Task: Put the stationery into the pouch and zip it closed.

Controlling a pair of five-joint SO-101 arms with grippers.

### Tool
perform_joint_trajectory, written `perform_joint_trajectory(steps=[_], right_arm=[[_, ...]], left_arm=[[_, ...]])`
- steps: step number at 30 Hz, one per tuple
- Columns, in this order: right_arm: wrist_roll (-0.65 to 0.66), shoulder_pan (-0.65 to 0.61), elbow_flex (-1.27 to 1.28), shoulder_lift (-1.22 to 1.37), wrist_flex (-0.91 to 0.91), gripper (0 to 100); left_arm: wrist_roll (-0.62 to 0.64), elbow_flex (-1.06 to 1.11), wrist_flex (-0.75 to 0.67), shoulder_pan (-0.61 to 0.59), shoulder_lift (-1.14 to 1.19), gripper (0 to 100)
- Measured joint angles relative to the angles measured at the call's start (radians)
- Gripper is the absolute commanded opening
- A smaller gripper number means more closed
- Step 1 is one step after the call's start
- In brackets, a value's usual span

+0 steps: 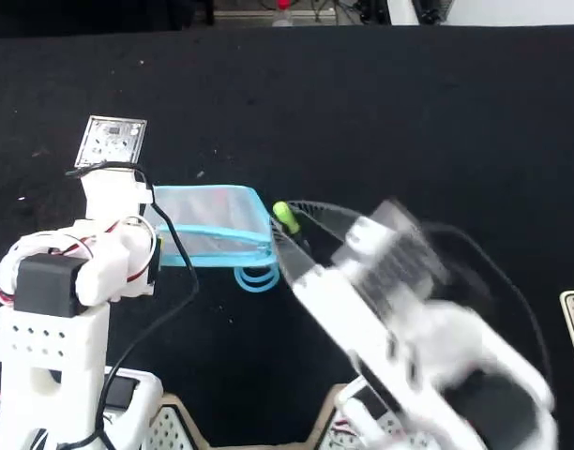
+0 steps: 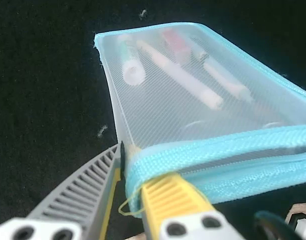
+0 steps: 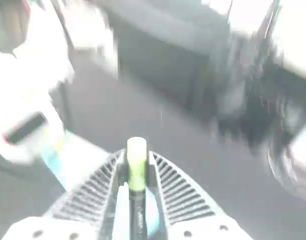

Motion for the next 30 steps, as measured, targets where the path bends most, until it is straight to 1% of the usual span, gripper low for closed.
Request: perform_joint_trajectory(steps=[3, 6, 11, 13, 15, 20, 25, 30], right_arm=[[-0.002, -0.089, 0.087, -0.13, -0.146, 1.1], [-0.002, -0.144, 0.247, -0.242, -0.315, 1.1], [-0.002, -0.161, 0.526, -0.425, -0.612, 1.1], [-0.002, -0.164, 0.595, -0.499, -0.694, 1.1], [-0.002, -0.164, 0.631, -0.548, -0.736, 1.1], [-0.002, -0.169, 0.678, -0.551, -0.761, 1.1], [-0.002, -0.247, 0.683, -0.551, -0.81, 1.1], [-0.003, -0.267, 0.69, -0.551, -0.898, 1.1]], left_arm=[[0.0, 0.0, 0.0, 0.0, 0.0, 3], [0.0, 0.0, 0.0, 0.0, 0.0, 3], [0.002, 0.0, 0.0, 0.002, 0.0, 3], [0.002, 0.0, 0.0, 0.002, 0.0, 3], [0.002, 0.0, 0.0, 0.002, 0.0, 3], [0.002, 0.0, 0.0, 0.002, 0.0, 3], [0.002, 0.0, 0.0, 0.006, 0.0, 3], [0.002, 0.0, 0.0, 0.008, 0.0, 3]])
